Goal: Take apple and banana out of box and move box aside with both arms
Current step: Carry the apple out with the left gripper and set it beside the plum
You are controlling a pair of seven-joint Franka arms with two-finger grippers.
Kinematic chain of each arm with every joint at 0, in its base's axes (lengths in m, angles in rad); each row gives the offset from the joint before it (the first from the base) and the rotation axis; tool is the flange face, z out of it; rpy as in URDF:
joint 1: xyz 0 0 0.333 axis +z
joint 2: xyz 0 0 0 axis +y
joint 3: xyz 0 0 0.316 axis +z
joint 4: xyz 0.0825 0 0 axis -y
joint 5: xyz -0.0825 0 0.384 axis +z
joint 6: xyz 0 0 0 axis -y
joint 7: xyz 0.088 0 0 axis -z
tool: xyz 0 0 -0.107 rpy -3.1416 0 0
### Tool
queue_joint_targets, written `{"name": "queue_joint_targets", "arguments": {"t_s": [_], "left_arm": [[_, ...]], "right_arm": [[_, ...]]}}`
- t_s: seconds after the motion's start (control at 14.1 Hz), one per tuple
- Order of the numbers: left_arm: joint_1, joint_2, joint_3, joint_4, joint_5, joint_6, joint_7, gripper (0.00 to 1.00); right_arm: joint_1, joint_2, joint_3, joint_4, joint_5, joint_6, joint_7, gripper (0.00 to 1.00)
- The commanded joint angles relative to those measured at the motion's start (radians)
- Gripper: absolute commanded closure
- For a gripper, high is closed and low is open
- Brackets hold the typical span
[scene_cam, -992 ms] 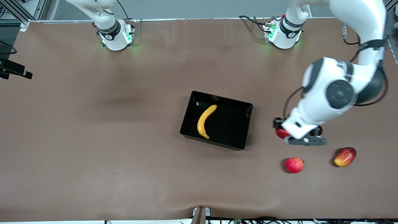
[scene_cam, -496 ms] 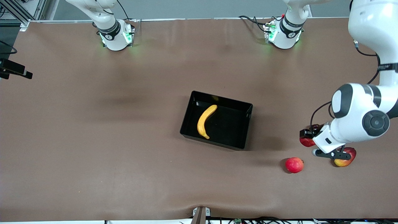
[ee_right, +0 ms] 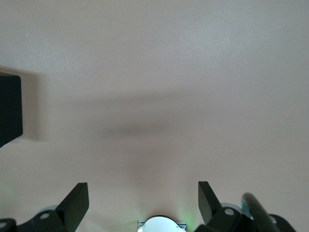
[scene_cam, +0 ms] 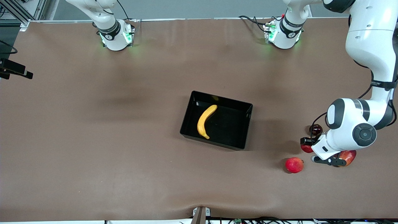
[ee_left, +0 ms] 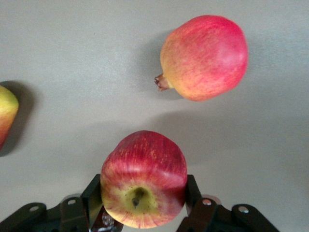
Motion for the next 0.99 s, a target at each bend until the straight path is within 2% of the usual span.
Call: {"name": "queue_joint_targets", "arguments": {"t_s": [0.0,0.14,0.21,0.28,0.35,0.42,0.64,0.92], "left_arm": [[0.016,0.005,-0.009,-0.043,0.022,0.077,0.005,1.00],[0.016,0.025,-0.009,-0.049,0.022,0.094,0.005,1.00],[0.016,0.028,-0.007,-0.049,0.023,0.095,0.007,0.80],[0.016,0.029,-0.007,-0.049,0.025,0.095,0.008,0.53],[0.013,0.025,-0.007,-0.049,0.023,0.095,0.007,0.11],[0.016,0.020,-0.009,-0.049,0.023,0.095,0.007,0.00],[0.013,-0.027,-0.009,-0.044,0.023,0.083,0.008,0.00],[-0.033,-0.142,-0.035,-0.040,0.022,-0.019,-0.015,0.00]], "right_arm": [[-0.019,0.005,0.013,0.016,0.017,-0.009,-0.012,0.00],[-0.022,0.005,0.013,0.016,0.017,-0.011,-0.012,0.00],[-0.022,0.005,0.013,0.016,0.017,-0.011,-0.012,0.00],[-0.022,0.005,0.013,0.016,0.016,-0.011,-0.012,0.00],[-0.022,0.005,0.013,0.016,0.017,-0.011,-0.012,0.00],[-0.022,0.005,0.013,0.016,0.017,-0.011,-0.012,0.00],[-0.027,0.005,0.013,0.016,0.016,-0.011,-0.012,0.00],[-0.023,0.005,0.013,0.016,0.017,-0.011,-0.012,0.00]]}}
